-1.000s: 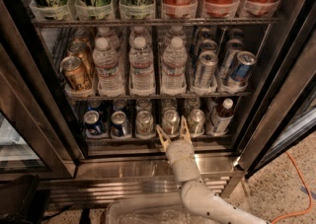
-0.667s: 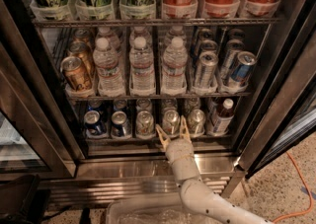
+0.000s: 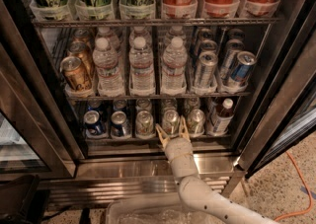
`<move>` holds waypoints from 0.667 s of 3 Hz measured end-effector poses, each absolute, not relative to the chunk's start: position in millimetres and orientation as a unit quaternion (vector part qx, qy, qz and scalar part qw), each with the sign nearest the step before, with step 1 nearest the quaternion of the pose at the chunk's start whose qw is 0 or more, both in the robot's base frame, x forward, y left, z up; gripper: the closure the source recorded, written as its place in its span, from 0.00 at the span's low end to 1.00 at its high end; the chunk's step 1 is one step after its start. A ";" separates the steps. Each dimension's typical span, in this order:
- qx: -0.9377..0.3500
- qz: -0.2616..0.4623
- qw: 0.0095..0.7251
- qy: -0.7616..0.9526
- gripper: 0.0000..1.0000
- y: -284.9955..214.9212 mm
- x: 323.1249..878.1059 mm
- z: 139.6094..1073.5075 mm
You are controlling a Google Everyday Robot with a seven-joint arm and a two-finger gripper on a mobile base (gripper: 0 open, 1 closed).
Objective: Pick 7up can from bottom shelf of fridge
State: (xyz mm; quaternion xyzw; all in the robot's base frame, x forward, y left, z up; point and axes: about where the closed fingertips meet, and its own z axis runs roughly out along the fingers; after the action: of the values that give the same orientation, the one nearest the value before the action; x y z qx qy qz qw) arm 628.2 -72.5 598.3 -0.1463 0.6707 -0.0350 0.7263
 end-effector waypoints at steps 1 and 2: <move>-0.146 -0.033 0.723 0.675 0.49 -72.4 630.9 594.8; -0.147 -0.024 0.718 0.680 0.72 -71.3 632.9 592.0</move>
Offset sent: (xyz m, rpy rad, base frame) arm 0.0058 0.0018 -0.0116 0.0241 0.0528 0.0276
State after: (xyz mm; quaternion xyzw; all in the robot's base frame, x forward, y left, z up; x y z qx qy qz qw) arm 632.9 -71.3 592.0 -0.1466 0.6803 -0.0240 0.7177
